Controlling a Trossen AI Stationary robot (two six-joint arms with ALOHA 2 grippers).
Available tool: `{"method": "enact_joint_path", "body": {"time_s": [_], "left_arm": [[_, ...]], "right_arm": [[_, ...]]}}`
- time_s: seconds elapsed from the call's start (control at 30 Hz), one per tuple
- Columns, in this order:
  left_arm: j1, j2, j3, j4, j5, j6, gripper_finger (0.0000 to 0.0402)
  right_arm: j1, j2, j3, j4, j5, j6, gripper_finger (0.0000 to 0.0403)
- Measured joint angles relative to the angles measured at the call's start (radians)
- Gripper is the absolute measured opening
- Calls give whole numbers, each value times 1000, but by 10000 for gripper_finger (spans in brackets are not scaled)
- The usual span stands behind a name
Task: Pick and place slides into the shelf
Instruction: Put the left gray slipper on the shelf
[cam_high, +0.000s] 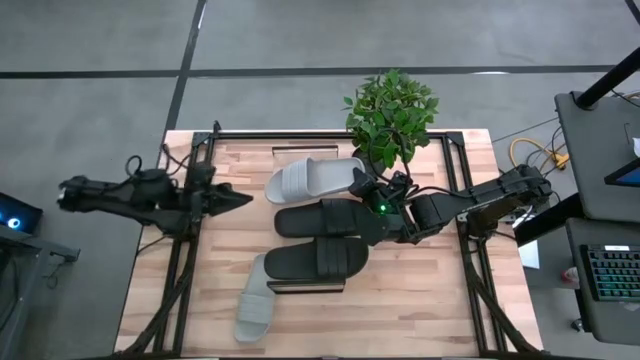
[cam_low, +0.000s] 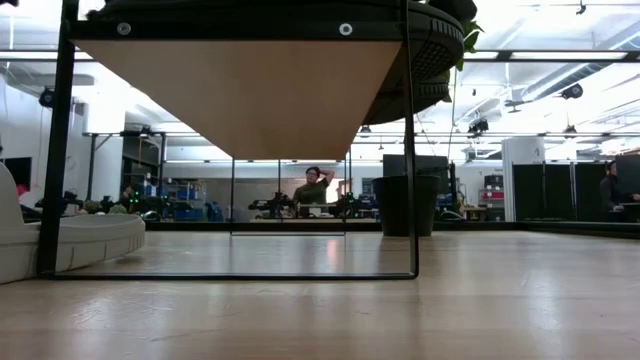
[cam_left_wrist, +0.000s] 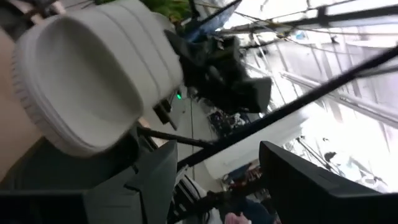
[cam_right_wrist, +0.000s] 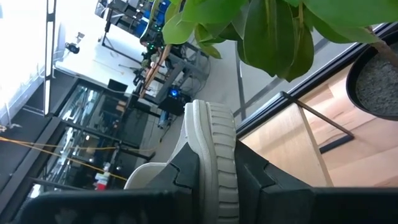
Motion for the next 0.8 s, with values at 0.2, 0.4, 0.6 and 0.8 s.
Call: {"method": "enact_joint_path", "body": {"time_s": [0.2, 0.4, 0.6, 0.8], "left_arm": [[181, 47, 4, 39, 142, -55, 212], [307, 135, 13, 85, 272, -76, 212], [360, 232, 15, 295, 397, -127, 212], [384, 329, 35, 314, 503, -130, 212]], "right_arm": [[2, 0, 15, 8, 5, -46, 47], [5, 0, 17, 26, 22, -79, 47], [6, 0, 17, 34, 28, -83, 47], [6, -1, 17, 42, 34, -107, 47]]}}
